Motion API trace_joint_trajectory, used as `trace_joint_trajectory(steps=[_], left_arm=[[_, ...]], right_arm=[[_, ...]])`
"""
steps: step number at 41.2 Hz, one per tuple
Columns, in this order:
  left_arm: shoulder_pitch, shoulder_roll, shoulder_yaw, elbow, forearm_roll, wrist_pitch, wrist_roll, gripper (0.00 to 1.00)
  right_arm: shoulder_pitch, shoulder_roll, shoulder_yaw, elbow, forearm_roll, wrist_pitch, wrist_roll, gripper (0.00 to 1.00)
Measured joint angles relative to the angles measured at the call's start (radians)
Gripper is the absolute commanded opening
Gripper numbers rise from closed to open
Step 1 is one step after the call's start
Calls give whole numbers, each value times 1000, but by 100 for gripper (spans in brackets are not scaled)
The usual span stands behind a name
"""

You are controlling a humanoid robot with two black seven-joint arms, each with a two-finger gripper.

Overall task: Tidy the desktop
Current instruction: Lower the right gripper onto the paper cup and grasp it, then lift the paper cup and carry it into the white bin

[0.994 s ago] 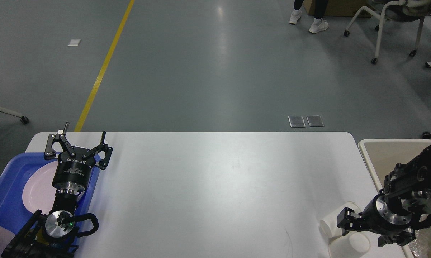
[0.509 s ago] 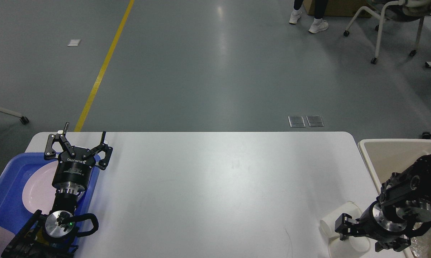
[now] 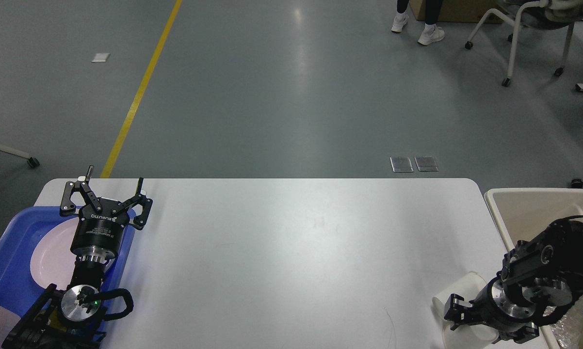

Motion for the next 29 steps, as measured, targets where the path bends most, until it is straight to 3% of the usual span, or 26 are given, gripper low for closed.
trace_joint_trajectory(steps=[2, 8, 11, 22, 29], left_arm=[[0, 0, 0, 0, 0, 0, 0, 96], [0, 0, 0, 0, 0, 0, 0, 96], [0, 0, 0, 0, 0, 0, 0, 96], [0, 0, 0, 0, 0, 0, 0, 96], [0, 0, 0, 0, 0, 0, 0, 96]], right_arm=[[-1, 0, 0, 0, 0, 2, 0, 36], [-4, -2, 0, 0, 0, 7, 0, 8], [-4, -7, -1, 2, 0, 14, 0, 1], [12, -34, -3, 10, 3, 38, 0, 0], [70, -70, -7, 15, 6, 134, 0, 0]])
